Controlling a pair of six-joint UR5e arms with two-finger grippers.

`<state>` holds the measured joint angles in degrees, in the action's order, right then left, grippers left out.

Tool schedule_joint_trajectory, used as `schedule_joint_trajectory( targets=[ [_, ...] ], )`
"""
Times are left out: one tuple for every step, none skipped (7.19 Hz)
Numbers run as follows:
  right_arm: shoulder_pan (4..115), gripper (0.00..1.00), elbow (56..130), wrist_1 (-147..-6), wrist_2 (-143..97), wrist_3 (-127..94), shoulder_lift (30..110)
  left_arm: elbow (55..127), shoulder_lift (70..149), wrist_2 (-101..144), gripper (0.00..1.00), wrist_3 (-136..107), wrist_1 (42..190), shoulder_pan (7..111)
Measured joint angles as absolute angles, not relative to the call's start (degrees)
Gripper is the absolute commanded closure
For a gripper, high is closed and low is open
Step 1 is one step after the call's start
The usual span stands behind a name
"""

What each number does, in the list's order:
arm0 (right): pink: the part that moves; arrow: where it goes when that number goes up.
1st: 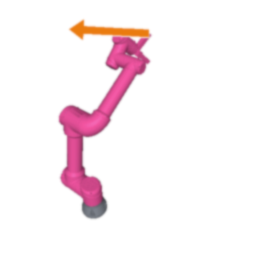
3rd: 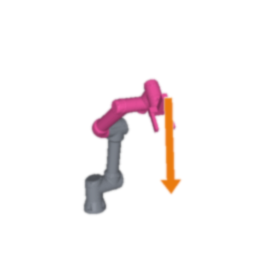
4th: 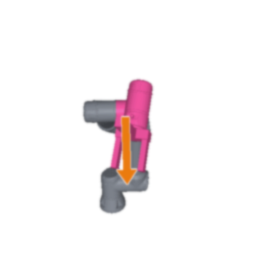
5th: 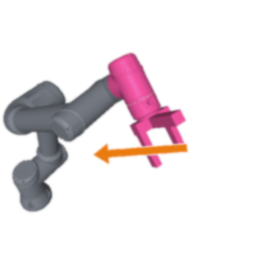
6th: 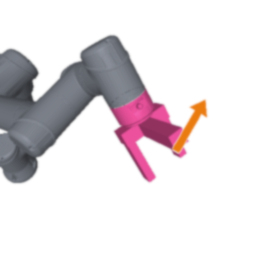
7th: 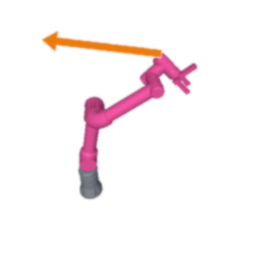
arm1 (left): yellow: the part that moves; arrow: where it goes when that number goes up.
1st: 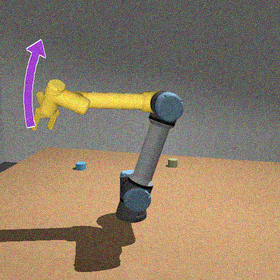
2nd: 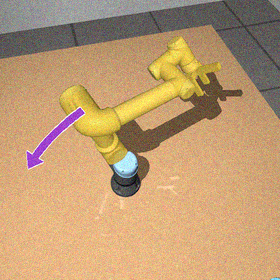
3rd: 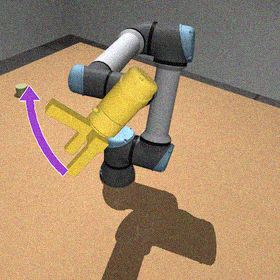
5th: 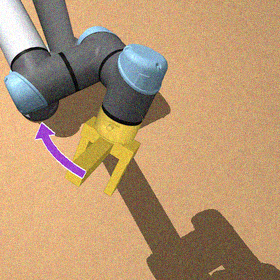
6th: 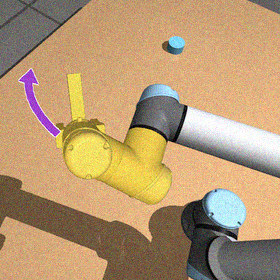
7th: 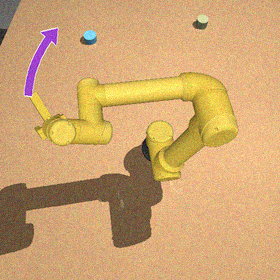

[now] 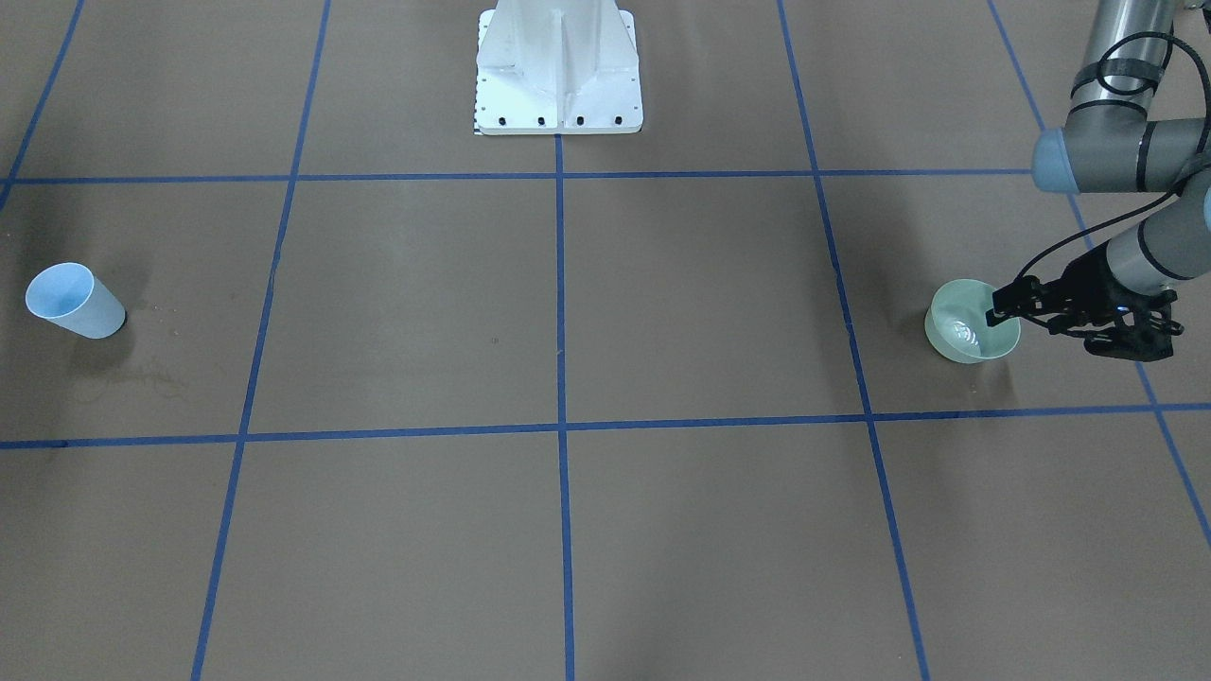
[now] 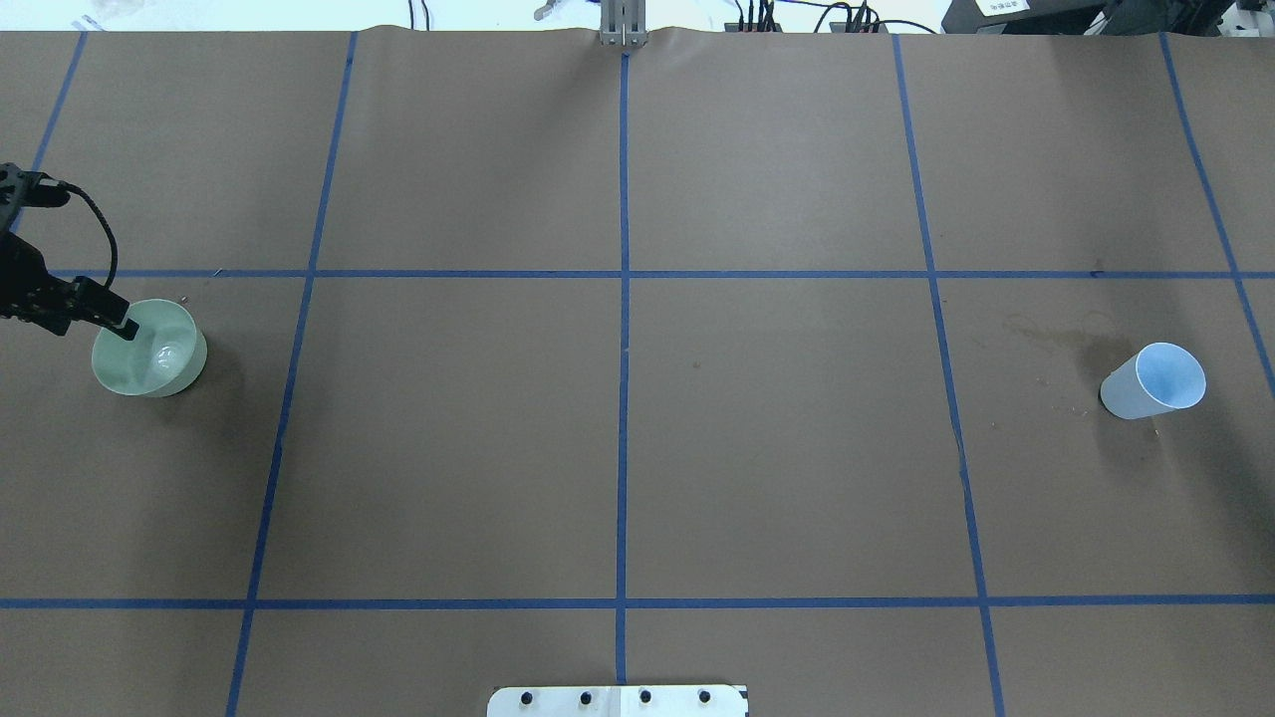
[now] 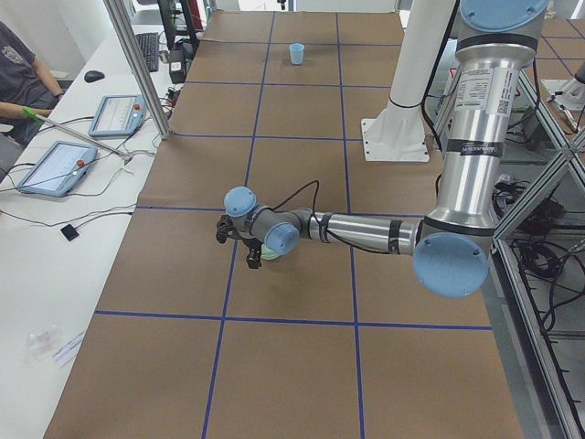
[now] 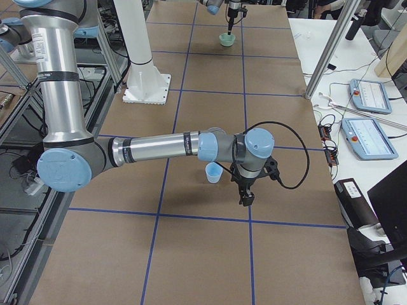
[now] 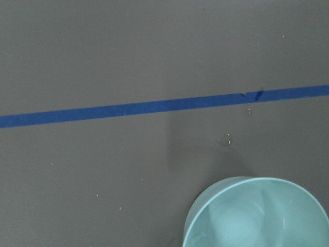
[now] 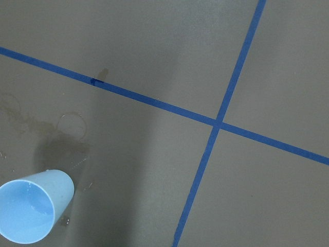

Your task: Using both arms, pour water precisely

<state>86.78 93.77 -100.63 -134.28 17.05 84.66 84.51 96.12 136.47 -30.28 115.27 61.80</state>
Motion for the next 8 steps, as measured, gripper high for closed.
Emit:
schedule_joint_trajectory(
  targets=[
    [86.8,0.00,93.8,-100.6,-134.3,17.0,84.6,84.2,96.2,136.5,1.00,-30.2,115.2,61.0],
    [86.8,0.00,93.8,-100.6,-134.3,17.1,84.6,83.9,96.2,136.5,1.00,-30.1,115.0,60.7],
    [86.8,0.00,93.8,-100.6,-134.3,17.1,84.5,83.9,96.2,136.6,1.00,-30.2,114.8,60.5],
    [86.7,0.00,94.0,-100.6,-134.3,17.1,84.4,83.9,96.7,137.0,1.00,-30.3,114.4,60.5],
    [86.7,0.00,94.3,-100.6,-134.3,17.1,84.4,84.3,98.6,138.0,1.00,-30.4,112.2,60.5],
    [86.7,0.00,94.6,-100.6,-134.2,17.1,84.5,85.8,103.0,139.2,1.00,-31.1,105.8,60.5],
    [86.7,0.00,95.1,-100.6,-134.3,17.1,84.7,88.7,108.9,139.4,1.00,-34.1,97.7,59.7],
    [86.7,0.00,96.1,-100.7,-134.3,17.1,85.0,92.2,113.3,138.6,1.00,-41.4,92.2,57.3]
  ],
)
